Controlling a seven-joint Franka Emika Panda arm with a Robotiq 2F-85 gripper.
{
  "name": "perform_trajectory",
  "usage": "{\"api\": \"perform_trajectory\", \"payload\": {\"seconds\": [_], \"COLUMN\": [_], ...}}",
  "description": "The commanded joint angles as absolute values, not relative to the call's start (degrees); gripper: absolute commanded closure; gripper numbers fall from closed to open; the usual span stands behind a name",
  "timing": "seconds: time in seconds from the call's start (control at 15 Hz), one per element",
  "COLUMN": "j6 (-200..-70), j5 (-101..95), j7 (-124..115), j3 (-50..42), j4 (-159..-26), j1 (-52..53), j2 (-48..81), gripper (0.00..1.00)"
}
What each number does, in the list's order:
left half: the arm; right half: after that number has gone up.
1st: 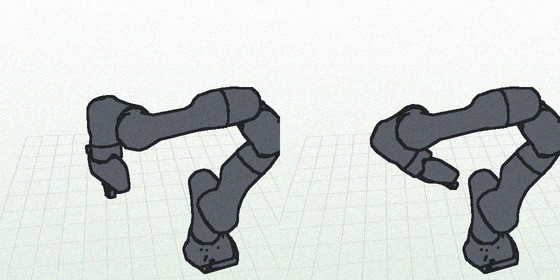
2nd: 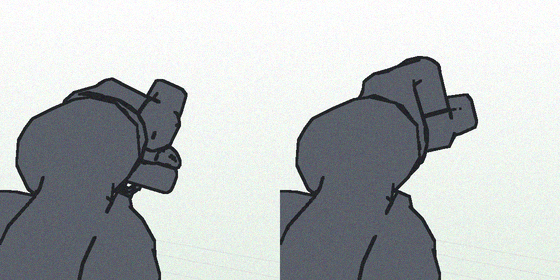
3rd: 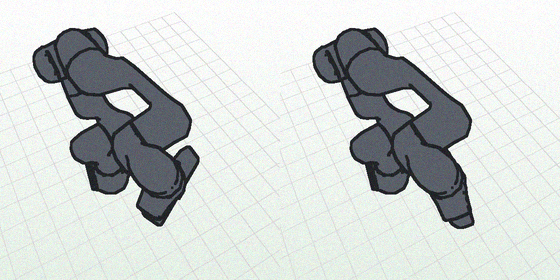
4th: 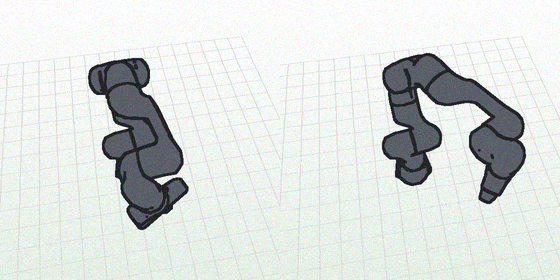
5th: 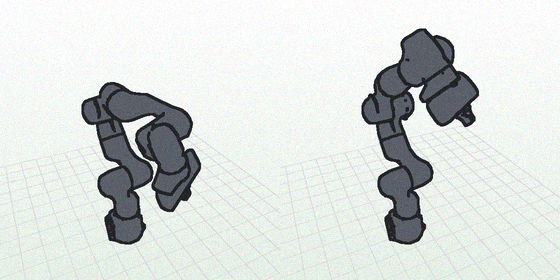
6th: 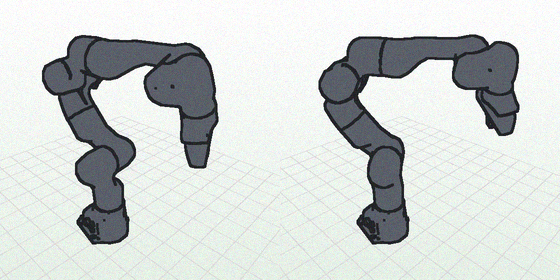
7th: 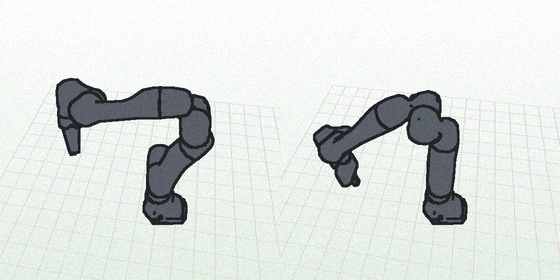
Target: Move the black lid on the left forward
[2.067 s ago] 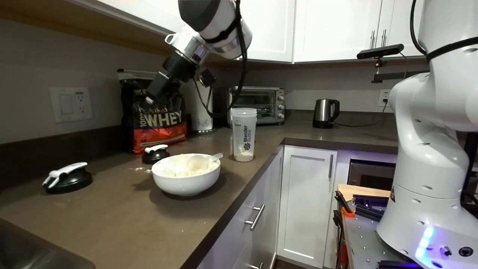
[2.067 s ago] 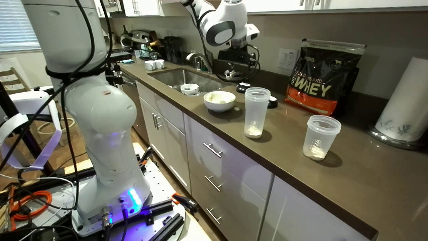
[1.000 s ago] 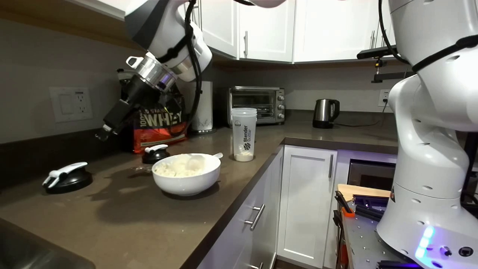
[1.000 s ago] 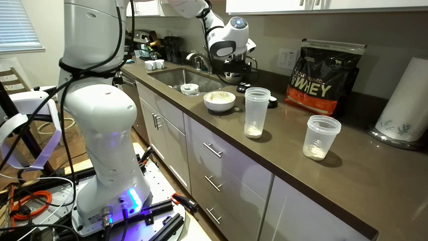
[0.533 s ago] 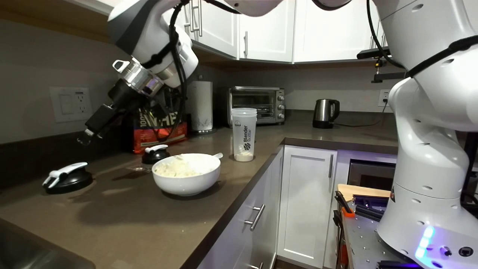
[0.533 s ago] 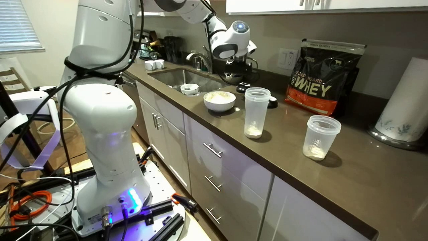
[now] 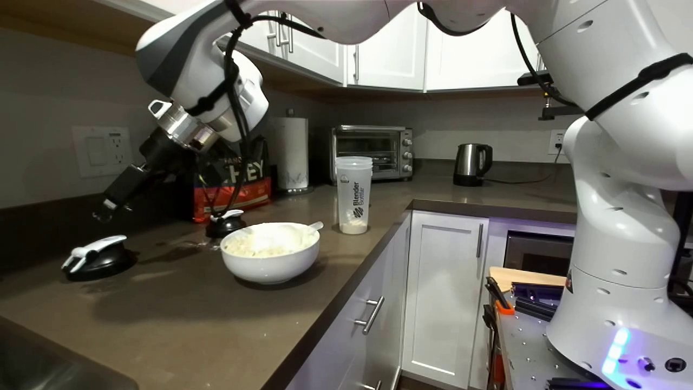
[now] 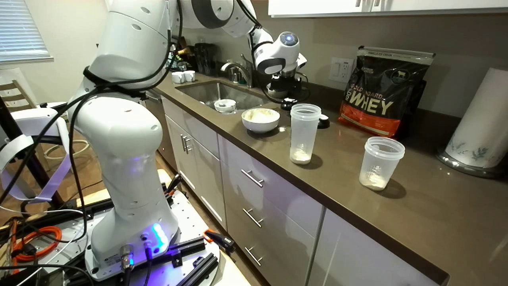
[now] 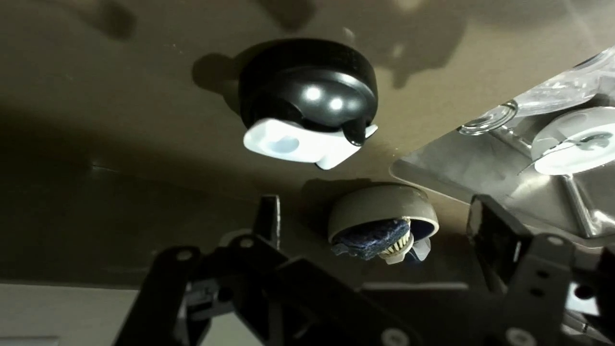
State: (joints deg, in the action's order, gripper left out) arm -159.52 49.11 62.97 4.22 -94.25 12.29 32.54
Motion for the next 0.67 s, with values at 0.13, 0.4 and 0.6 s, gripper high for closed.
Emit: {"api": "perform_trajectory", "payload": {"seconds": [0.13,0.4,0.6], "j6": [-160.79,-160.41,-160.18], "j5": [49.91,49.56,49.11], "j7": [63.63,63.09,62.57], "j3": [4.88,4.75,4.47], "j4": [-87.04,-82.32,-78.58], "j1": [11.82,12.00,12.32], "j2": [38.05,41.89,45.14], "gripper": [0.00,0.00,0.00]}}
